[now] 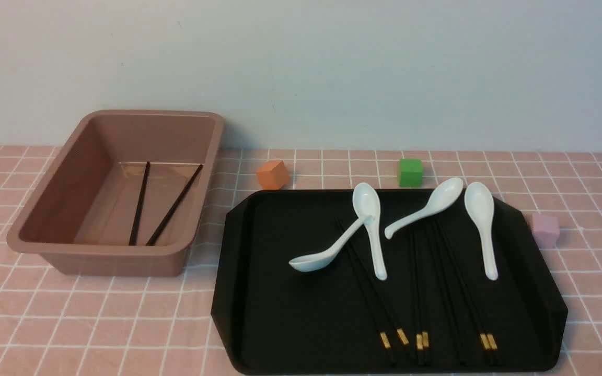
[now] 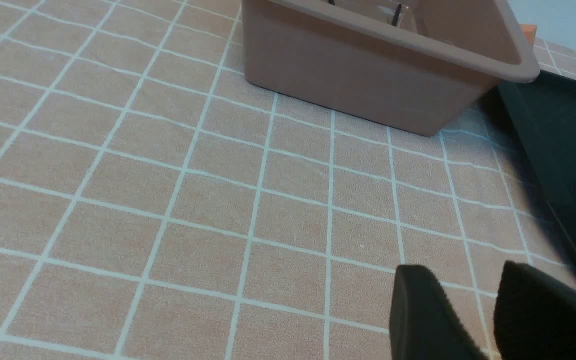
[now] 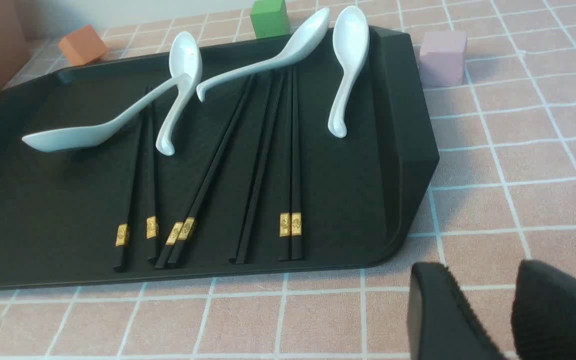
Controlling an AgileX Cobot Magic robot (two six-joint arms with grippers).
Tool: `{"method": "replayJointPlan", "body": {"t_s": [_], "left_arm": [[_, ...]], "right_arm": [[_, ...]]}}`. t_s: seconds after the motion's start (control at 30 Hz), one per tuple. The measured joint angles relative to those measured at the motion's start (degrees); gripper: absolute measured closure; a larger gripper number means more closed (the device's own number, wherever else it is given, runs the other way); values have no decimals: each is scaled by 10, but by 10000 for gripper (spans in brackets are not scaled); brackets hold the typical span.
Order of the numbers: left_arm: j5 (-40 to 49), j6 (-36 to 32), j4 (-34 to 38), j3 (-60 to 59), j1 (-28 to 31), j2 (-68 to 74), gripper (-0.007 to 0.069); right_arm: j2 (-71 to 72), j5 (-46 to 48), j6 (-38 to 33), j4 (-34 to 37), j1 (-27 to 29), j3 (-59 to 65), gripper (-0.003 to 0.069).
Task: On pink tablecloth take chopsticks from black tray and put them in box.
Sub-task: 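Reach over to the black tray and grasp a pair of chopsticks with the left gripper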
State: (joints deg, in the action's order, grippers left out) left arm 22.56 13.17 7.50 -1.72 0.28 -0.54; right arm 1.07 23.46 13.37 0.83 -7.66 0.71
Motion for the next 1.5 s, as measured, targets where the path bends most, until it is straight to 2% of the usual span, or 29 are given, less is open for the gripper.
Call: {"method": "replayJointPlan", "body": {"t_s": [1.3,1.43,1.5], "left_arm": [[-13,0,-8,0,0,0,386],[-35,34,48,0,0,0,386],[-64,83,134,0,0,0,386]], "right_arm": [[0,0,0,0,0,0,419],[0,0,0,0,0,0,419],[0,0,0,0,0,0,419]]}}
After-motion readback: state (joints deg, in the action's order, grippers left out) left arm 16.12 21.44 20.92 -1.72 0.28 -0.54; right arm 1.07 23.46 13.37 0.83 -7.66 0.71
